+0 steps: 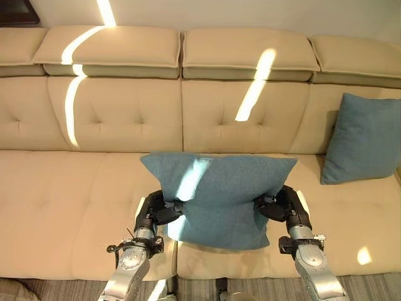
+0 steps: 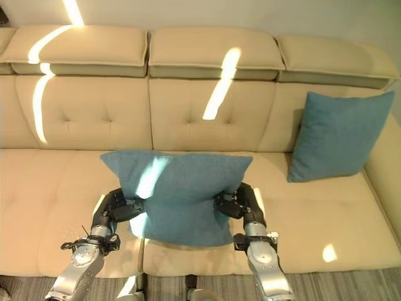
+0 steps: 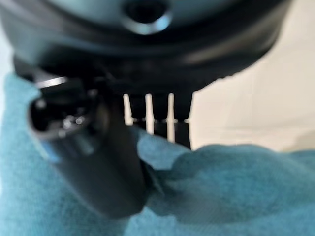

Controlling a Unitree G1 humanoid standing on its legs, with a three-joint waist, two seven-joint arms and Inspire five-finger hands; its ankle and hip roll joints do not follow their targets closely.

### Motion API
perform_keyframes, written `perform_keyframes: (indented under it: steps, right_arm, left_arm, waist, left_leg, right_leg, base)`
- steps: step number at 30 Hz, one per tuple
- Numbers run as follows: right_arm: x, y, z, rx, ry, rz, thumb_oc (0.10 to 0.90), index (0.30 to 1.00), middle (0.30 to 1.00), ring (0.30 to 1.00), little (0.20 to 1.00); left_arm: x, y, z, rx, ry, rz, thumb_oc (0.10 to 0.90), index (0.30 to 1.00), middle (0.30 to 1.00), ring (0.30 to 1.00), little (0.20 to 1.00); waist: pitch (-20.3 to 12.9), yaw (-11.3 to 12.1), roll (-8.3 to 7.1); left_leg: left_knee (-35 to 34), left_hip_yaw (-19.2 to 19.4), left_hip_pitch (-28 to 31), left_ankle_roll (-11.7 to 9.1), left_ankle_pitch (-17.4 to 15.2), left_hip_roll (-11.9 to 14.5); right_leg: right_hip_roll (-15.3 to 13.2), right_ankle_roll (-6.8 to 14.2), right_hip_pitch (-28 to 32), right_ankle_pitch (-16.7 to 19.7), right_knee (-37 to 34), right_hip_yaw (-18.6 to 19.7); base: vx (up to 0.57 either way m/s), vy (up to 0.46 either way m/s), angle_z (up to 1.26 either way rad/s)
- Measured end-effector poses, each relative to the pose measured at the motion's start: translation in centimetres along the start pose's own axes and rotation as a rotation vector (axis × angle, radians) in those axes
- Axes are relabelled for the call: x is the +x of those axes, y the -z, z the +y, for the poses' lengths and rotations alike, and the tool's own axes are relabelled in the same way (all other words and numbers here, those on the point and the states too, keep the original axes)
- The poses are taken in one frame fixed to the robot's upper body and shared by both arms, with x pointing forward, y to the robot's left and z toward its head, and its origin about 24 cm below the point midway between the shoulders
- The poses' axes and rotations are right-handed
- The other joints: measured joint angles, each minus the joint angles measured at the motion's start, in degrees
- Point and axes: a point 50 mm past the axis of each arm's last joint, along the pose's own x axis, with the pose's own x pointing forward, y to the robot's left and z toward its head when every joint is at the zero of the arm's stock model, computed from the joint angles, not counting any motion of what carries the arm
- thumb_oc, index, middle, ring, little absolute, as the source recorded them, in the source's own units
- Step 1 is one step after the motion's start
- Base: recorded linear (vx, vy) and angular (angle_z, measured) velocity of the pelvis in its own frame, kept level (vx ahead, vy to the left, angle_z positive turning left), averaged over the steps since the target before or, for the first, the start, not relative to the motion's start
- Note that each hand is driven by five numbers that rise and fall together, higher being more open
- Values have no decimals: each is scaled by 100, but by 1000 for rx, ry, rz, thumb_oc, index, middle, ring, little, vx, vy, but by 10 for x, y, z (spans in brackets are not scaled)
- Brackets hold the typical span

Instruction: Pick up all the scattered cushions and arrange them neatly on the sofa.

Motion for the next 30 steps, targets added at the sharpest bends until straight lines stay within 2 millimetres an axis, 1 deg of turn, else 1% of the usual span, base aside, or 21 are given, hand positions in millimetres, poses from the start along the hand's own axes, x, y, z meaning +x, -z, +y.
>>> perform_keyframes:
  steps: [3, 5, 7, 8, 11, 12, 14, 15, 16, 19, 21, 24, 27, 28, 30]
  right_arm:
    - [4, -5, 1, -7, 7, -20, 400, 300, 300, 300, 300]
    - [8, -11, 3, -13, 8, -44, 400, 300, 300, 300, 300]
    - [16, -21, 4, -23, 22, -80, 400, 300, 300, 300, 300]
    - [23, -30, 4, -34, 32, -116, 400, 300, 300, 300, 300]
    - [32, -42, 4, -45, 59, -159, 400, 300, 300, 300, 300]
    - [43, -54, 7, -61, 73, -192, 400, 300, 300, 300, 300]
    - [56, -65, 9, -69, 89, -218, 400, 300, 300, 300, 300]
    - [68, -77, 11, -81, 109, -244, 400, 300, 300, 300, 300]
    - [72, -82, 11, -90, 114, -256, 400, 300, 300, 300, 300]
    - [93, -109, 11, -129, 144, -312, 400, 300, 300, 300, 300]
    - [100, -124, 11, -131, 163, -340, 400, 300, 300, 300, 300]
    - [107, -131, 11, -146, 192, -342, 400, 300, 300, 300, 300]
    - [115, -145, 13, -171, 208, -363, 400, 300, 300, 300, 300]
    - [121, -154, 13, -192, 216, -376, 400, 300, 300, 300, 300]
    - [124, -162, 11, -200, 226, -391, 400, 300, 300, 300, 300]
  left_arm:
    - [2, -6, 1, 23, -3, -25, 400, 300, 300, 300, 300]
    - [5, -10, 1, 31, -16, -40, 400, 300, 300, 300, 300]
    - [11, -19, 1, 42, -23, -72, 400, 300, 300, 300, 300]
    - [17, -28, -1, 45, -31, -102, 400, 300, 300, 300, 300]
    - [26, -41, -5, 47, -41, -148, 400, 300, 300, 300, 300]
    - [37, -51, -9, 54, -64, -174, 400, 300, 300, 300, 300]
    - [49, -61, -12, 65, -86, -197, 400, 300, 300, 300, 300]
    - [59, -72, -14, 78, -107, -224, 400, 300, 300, 300, 300]
    - [63, -78, -16, 81, -113, -236, 400, 300, 300, 300, 300]
    - [83, -105, -21, 112, -155, -293, 400, 300, 300, 300, 300]
    - [90, -118, -22, 131, -169, -322, 400, 300, 300, 300, 300]
    - [99, -129, -27, 165, -174, -336, 400, 300, 300, 300, 300]
    - [108, -145, -28, 182, -205, -362, 400, 300, 300, 300, 300]
    - [112, -155, -29, 196, -223, -378, 400, 300, 300, 300, 300]
    - [115, -164, -30, 209, -233, -396, 400, 300, 300, 300, 300]
  waist:
    - [-41, 42, 70]
    - [-65, 43, 113]
    - [-78, 40, 134]
    - [-80, 34, 147]
    - [-80, 37, 149]
    - [-80, 27, 150]
    - [-79, 34, 161]
    - [-77, 41, 171]
    - [-74, 48, 176]
    - [-65, 75, 195]
    - [-50, 83, 226]
    - [-31, 91, 257]
    - [-23, 96, 269]
    - [-1, 123, 287]
    - [86, 166, 307]
  left_leg:
    - [-19, -12, -78, -15, -7, -13]
    - [-21, -35, -149, -16, -9, -33]
    - [-20, -56, -289, -25, 1, -52]
    - [-6, -65, -399, -35, 39, -67]
    - [10, -151, -507, -40, 116, -85]
    - [11, -171, -596, -42, 142, -86]
    - [11, -193, -710, -55, 176, -80]
    - [12, -227, -844, -81, 222, -71]
    - [12, -247, -904, -86, 234, -65]
    - [14, -293, -1245, -91, 314, -49]
    - [14, -290, -1420, -93, 332, -49]
    - [15, -281, -1528, -81, 342, -71]
    - [15, -274, -1712, -81, 342, -74]
    - [15, -269, -1803, -80, 343, -73]
    - [15, -259, -1816, -80, 343, -74]
  right_leg:
    - [-13, 4, -61, -4, 0, -10]
    - [-30, 3, -119, -5, -1, -22]
    - [-47, -1, -249, 0, 0, -27]
    - [-63, -25, -360, 42, 1, -59]
    - [-77, -30, -411, 48, 2, -169]
    - [-70, -30, -498, 49, 2, -176]
    - [-62, -54, -597, 71, 2, -188]
    - [-48, -65, -713, 91, 2, -223]
    - [-41, -68, -764, 95, 2, -240]
    - [-18, -109, -1088, 147, 3, -291]
    - [-18, -94, -1263, 172, 4, -291]
    - [-40, -96, -1368, 173, 4, -291]
    - [-46, -94, -1553, 173, 5, -285]
    - [-47, -96, -1649, 176, 6, -279]
    - [-50, -96, -1663, 176, 6, -276]
  base:
    - [19, -30, 7]
    - [23, -24, 6]
    - [22, -12, 5]
    - [6, -10, 5]
    - [-35, -23, 17]
    - [-46, -22, 10]
    - [-55, -25, 9]
    - [-50, -19, 11]
    - [-36, -18, 11]
    - [-58, -2, 7]
    - [0, 0, 0]
    - [-11, -2, 1]
    - [-11, -3, 0]
    - [0, 0, 0]
    - [0, 0, 0]
